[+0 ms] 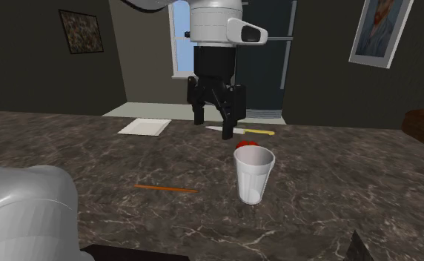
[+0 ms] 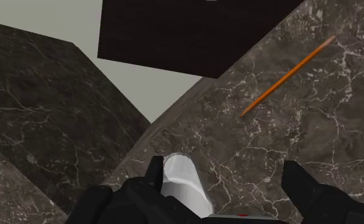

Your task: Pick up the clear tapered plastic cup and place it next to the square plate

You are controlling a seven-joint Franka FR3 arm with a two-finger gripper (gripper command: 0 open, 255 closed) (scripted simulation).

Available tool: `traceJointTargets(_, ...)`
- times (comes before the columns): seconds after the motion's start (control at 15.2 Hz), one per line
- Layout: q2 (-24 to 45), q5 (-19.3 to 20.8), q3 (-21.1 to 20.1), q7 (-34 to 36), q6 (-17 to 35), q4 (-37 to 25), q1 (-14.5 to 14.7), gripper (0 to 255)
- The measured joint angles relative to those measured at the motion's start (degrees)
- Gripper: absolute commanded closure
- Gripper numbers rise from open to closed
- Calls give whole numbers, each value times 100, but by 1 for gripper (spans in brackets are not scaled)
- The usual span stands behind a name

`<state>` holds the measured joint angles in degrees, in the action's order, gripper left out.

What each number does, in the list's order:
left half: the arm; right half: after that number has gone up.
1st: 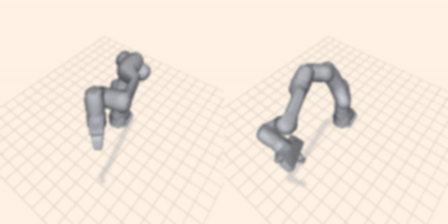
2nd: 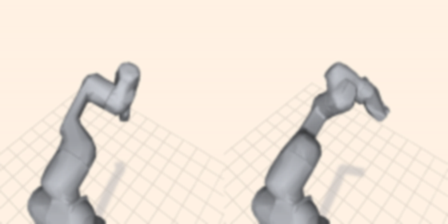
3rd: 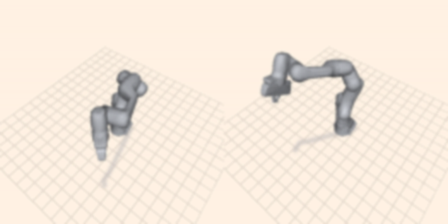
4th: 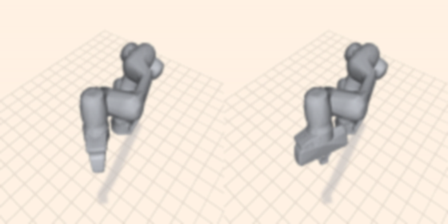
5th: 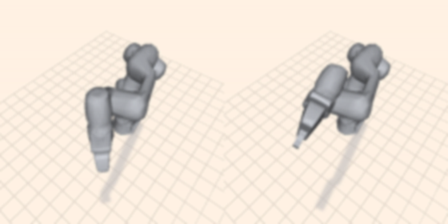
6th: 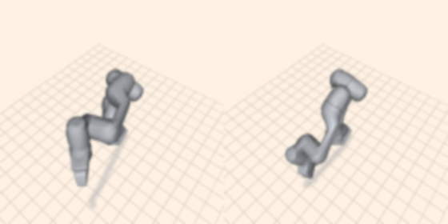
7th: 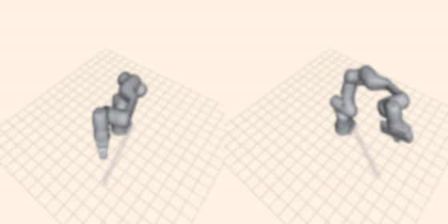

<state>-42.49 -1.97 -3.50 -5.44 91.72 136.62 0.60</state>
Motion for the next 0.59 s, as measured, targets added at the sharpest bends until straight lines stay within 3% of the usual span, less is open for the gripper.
traceJointTargets(0.13, 70, 8, -49, 62, 92, 14, -8, 0)
traceJointTargets(0.59, 1216, 320, -619, 903, 1248, -100, -206, 0)
